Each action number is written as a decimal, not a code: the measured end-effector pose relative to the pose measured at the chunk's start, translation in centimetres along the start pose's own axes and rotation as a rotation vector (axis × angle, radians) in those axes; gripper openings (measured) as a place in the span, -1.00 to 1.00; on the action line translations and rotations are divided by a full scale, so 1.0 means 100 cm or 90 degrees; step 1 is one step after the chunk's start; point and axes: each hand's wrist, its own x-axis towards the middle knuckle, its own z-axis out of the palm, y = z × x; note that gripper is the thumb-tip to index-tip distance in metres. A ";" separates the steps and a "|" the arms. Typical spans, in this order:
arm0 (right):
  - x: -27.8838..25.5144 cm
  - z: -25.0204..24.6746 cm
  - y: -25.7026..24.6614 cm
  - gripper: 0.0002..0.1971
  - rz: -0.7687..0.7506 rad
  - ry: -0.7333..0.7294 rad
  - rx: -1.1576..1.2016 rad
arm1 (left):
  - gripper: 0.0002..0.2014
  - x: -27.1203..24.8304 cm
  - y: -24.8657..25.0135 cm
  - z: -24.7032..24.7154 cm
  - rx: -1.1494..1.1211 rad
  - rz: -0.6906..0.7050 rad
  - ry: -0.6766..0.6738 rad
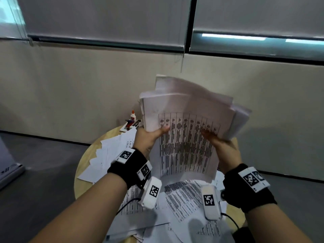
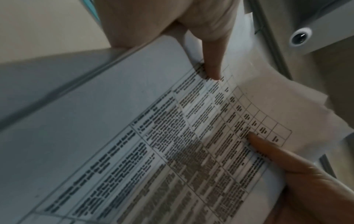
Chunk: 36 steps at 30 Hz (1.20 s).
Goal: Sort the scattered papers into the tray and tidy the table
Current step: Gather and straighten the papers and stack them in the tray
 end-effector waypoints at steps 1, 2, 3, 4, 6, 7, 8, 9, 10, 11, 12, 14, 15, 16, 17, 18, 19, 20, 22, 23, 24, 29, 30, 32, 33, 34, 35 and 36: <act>0.002 -0.002 -0.002 -0.74 -0.009 0.008 0.001 | -0.53 0.002 0.002 0.001 0.003 0.009 -0.005; 0.002 -0.005 -0.002 -0.75 -0.010 0.007 0.000 | -0.52 0.002 0.002 0.000 0.005 0.012 -0.020; -0.001 -0.008 -0.001 -0.76 -0.005 0.002 -0.014 | -0.52 0.002 -0.002 -0.002 0.005 0.005 -0.033; -0.005 -0.011 0.001 -0.76 0.005 -0.012 -0.030 | -0.54 -0.001 -0.007 -0.005 0.007 -0.016 -0.043; -0.015 -0.019 0.014 -0.72 0.034 -0.044 -0.072 | -0.62 -0.008 -0.024 -0.011 0.031 -0.074 -0.049; -0.021 -0.021 0.019 -0.71 0.044 -0.053 -0.096 | -0.65 -0.011 -0.032 -0.013 0.050 -0.096 -0.049; -0.025 -0.024 0.025 -0.72 0.051 -0.058 -0.104 | -0.67 -0.015 -0.040 -0.013 0.064 -0.110 -0.048; -0.028 -0.025 0.030 -0.73 0.056 -0.058 -0.100 | -0.68 -0.018 -0.045 -0.012 0.068 -0.117 -0.042; -0.029 -0.024 0.032 -0.74 0.059 -0.051 -0.085 | -0.71 -0.020 -0.047 -0.010 0.062 -0.114 -0.034; -0.029 -0.024 0.031 -0.74 0.053 -0.041 -0.072 | -0.75 -0.020 -0.046 -0.008 0.053 -0.103 -0.026; -0.027 -0.023 0.028 -0.75 0.043 -0.032 -0.067 | -0.78 -0.020 -0.042 -0.004 0.046 -0.083 -0.021; -0.022 -0.019 0.018 -0.74 0.021 -0.013 -0.050 | -0.80 -0.015 -0.031 0.003 0.049 -0.030 -0.011; -0.017 -0.017 0.014 -0.76 0.008 0.002 -0.033 | -0.79 -0.011 -0.024 0.007 0.052 -0.004 -0.001; -0.013 -0.015 0.009 -0.78 -0.012 0.011 -0.017 | -0.76 -0.008 -0.017 0.010 0.049 0.020 0.012; -0.010 -0.015 0.007 -0.79 -0.028 0.019 0.000 | -0.71 -0.005 -0.013 0.012 0.038 0.041 0.022; -0.007 -0.015 0.007 -0.75 -0.037 0.019 0.010 | -0.67 -0.004 -0.010 0.013 0.020 0.055 0.025; -0.008 -0.014 0.006 -0.68 -0.034 0.015 0.005 | -0.64 -0.004 -0.010 0.013 0.003 0.057 0.022; -0.009 -0.015 0.008 -0.64 -0.026 0.006 -0.006 | -0.62 -0.005 -0.012 0.012 -0.006 0.045 0.016; -0.013 -0.018 0.014 -0.69 -0.005 -0.022 -0.044 | -0.63 -0.009 -0.022 0.005 -0.005 -0.004 -0.003; -0.016 -0.020 0.019 -0.70 0.009 -0.034 -0.061 | -0.65 -0.011 -0.029 0.002 0.001 -0.031 -0.018; -0.018 -0.021 0.025 -0.68 0.023 -0.043 -0.061 | -0.67 -0.014 -0.035 -0.002 0.007 -0.055 -0.039; -0.017 -0.022 0.031 -0.67 0.036 -0.038 -0.037 | -0.69 -0.022 -0.037 0.005 -0.031 -0.087 -0.058; -0.015 -0.022 0.027 -0.67 0.025 -0.035 -0.022 | -0.69 -0.021 -0.032 0.009 -0.047 -0.081 -0.044; -0.012 -0.023 0.018 -0.64 -0.005 -0.041 0.000 | -0.74 -0.020 -0.024 0.016 -0.086 -0.064 -0.030; -0.011 -0.025 0.016 -0.62 -0.013 -0.040 0.003 | -0.75 -0.021 -0.021 0.018 -0.098 -0.052 -0.025; -0.012 -0.028 0.017 -0.60 -0.015 -0.037 -0.001 | -0.75 -0.021 -0.019 0.018 -0.102 -0.041 -0.021; -0.012 -0.032 0.018 -0.56 -0.012 -0.035 -0.004 | -0.73 -0.021 -0.020 0.018 -0.103 -0.034 -0.019; -0.013 -0.035 0.021 -0.48 -0.004 -0.037 -0.005 | -0.70 -0.021 -0.021 0.017 -0.097 -0.032 -0.022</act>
